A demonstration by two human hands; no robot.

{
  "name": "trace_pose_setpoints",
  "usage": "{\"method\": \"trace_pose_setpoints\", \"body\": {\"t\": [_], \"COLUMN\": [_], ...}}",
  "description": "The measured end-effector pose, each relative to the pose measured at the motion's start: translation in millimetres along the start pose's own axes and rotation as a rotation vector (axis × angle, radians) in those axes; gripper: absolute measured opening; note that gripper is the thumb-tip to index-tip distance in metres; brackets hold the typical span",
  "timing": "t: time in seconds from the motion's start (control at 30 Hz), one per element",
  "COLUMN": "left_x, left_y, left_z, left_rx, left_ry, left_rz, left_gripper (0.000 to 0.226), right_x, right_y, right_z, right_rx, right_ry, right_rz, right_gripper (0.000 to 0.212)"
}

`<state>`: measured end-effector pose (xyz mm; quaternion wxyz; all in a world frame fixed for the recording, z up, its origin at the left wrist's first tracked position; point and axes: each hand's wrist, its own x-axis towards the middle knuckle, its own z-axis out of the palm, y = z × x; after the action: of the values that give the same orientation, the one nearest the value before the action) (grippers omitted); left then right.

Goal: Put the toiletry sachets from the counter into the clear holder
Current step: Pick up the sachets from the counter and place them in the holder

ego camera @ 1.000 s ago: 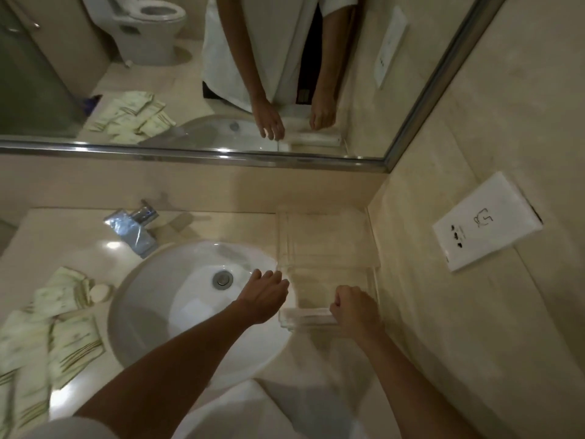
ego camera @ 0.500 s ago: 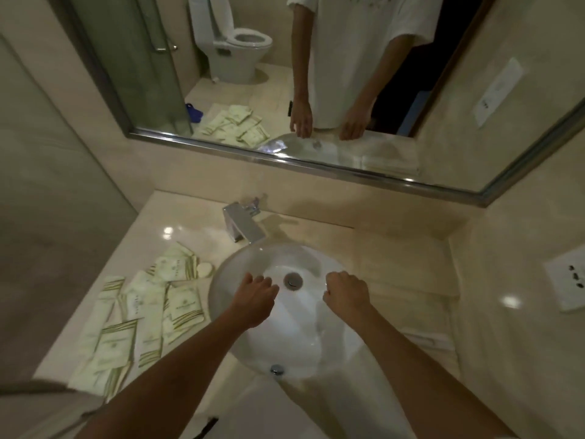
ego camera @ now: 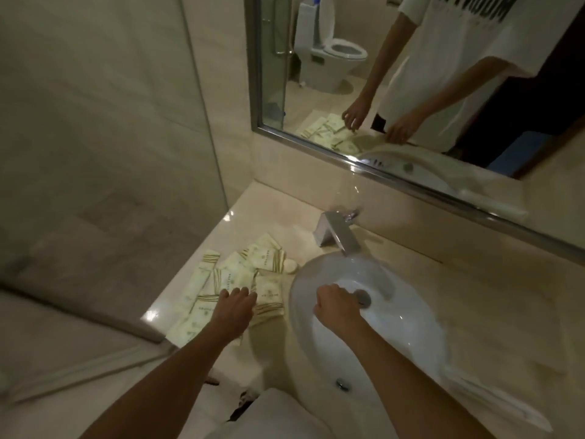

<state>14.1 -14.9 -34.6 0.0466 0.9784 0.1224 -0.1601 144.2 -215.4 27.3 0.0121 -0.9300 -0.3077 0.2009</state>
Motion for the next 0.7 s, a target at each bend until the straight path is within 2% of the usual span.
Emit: {"method": "trace_pose_setpoints", "body": {"t": [0.1, 0.33, 0.5, 0.6, 0.7], "left_x": [-14.3, -27.9, -17.9, -10.7, -4.1], "left_y": [-28.5, -80.2, -107.0, -117.8, -124.5], "left_z": [9.2, 24.0, 28.0, 31.8, 34.0], "left_rx": [-0.014, -0.084, -0.183, -0.27, -0.354], "left_ry": [-0.058, -0.073, -0.041, 0.005, 0.004], "left_rz": [-0.033, -0.185, -0.37, -0.431, -0.484], "left_gripper": [0.042, 0.064, 0.052, 0.044, 0.05], "right_x": [8.6, 31.8, 52.6, 66.5, 78.4], "right_y": [-30.3, -90.7, -119.5, -132.2, -138.0], "right_z": [7.2, 30.3, 55.3, 59.7, 62.7], "right_rx": [0.023, -0.018, -0.018, -0.003, 0.009], "right_ry": [-0.023, -0.086, -0.13, -0.096, -0.103], "right_rz": [-0.033, -0.131, -0.207, -0.21, -0.221], "right_gripper": [0.012, 0.02, 0.044, 0.051, 0.065]}}
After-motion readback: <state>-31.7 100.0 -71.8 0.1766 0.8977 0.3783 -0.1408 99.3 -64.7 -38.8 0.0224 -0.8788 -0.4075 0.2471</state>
